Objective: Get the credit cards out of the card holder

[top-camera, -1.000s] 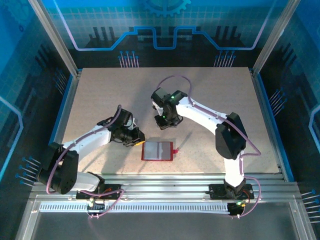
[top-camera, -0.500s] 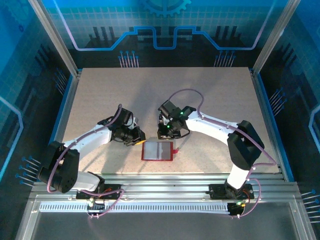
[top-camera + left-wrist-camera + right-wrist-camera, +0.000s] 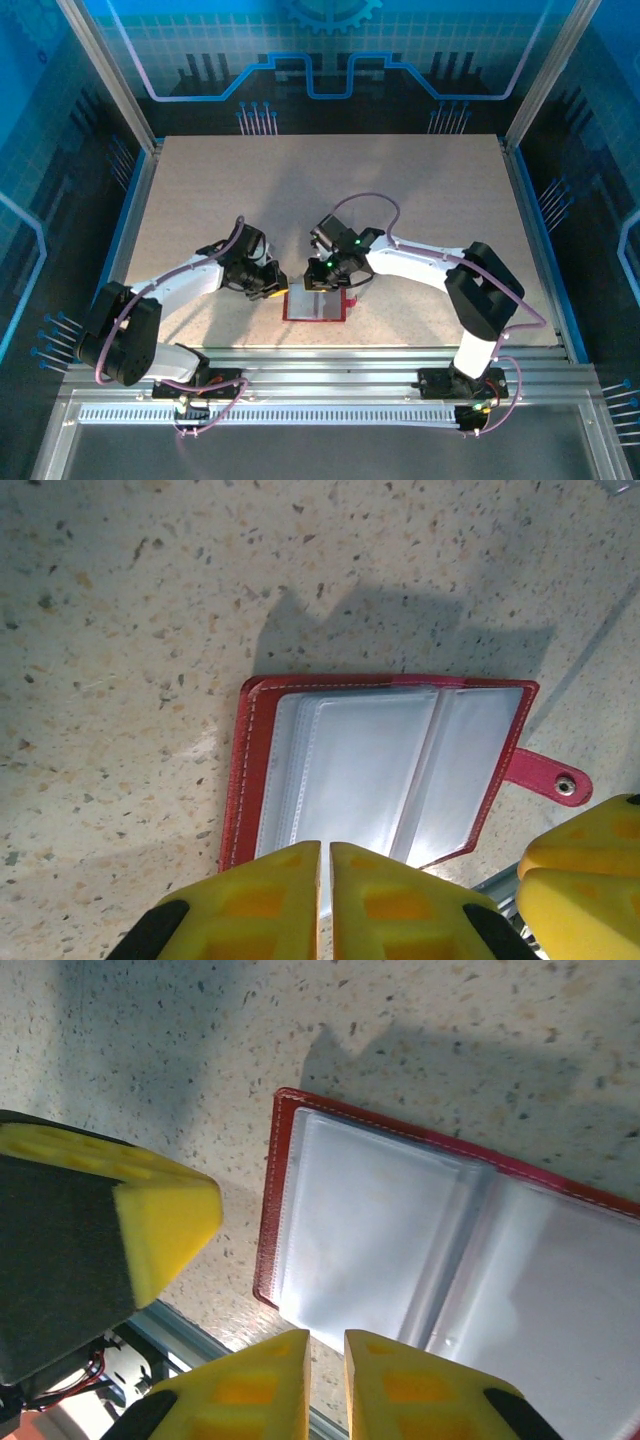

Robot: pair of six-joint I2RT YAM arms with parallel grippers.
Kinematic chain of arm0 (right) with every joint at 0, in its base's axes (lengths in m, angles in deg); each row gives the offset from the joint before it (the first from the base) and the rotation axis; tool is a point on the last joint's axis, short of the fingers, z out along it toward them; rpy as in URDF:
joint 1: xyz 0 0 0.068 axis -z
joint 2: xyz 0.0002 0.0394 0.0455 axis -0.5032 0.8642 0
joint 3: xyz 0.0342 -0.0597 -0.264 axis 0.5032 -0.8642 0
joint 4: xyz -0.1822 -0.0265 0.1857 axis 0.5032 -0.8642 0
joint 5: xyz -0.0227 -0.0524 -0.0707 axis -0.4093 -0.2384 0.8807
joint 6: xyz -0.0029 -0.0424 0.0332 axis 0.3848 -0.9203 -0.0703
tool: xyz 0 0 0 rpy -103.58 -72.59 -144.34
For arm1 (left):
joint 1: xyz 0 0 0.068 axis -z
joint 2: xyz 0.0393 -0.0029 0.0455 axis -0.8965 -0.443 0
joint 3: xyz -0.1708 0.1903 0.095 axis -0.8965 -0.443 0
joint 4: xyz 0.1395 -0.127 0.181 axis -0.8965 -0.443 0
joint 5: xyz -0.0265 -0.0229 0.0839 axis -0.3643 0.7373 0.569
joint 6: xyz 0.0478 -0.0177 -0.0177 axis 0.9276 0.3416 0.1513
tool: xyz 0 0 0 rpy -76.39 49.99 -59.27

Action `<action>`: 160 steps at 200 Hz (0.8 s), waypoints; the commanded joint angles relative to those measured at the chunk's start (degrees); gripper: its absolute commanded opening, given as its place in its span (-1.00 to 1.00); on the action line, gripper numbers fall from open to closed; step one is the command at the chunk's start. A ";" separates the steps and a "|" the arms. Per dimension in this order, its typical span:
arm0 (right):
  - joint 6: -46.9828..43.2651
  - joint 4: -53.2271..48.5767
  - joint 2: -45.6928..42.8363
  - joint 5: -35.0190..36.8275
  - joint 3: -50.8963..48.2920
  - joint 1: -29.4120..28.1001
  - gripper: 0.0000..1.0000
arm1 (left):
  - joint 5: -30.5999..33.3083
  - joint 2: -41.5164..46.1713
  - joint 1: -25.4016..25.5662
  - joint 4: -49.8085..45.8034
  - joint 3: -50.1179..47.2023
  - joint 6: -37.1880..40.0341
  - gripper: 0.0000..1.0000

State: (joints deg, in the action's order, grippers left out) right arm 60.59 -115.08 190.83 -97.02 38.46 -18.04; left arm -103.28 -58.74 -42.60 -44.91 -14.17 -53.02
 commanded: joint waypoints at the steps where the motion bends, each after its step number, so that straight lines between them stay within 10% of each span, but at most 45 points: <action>1: 1.52 1.74 1.81 -1.45 -0.71 -1.19 -0.68 | -2.19 -1.82 -0.54 1.72 -1.40 -0.36 -0.80; 160: 3.24 5.01 6.79 -2.55 -1.32 -2.72 -0.68 | -3.23 -6.10 -0.45 2.19 -2.02 0.25 -0.86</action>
State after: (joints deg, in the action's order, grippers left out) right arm 62.97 -110.75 196.43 -98.66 38.09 -20.03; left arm -104.76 -63.96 -42.60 -42.61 -15.86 -53.13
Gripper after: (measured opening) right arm 0.161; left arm 0.071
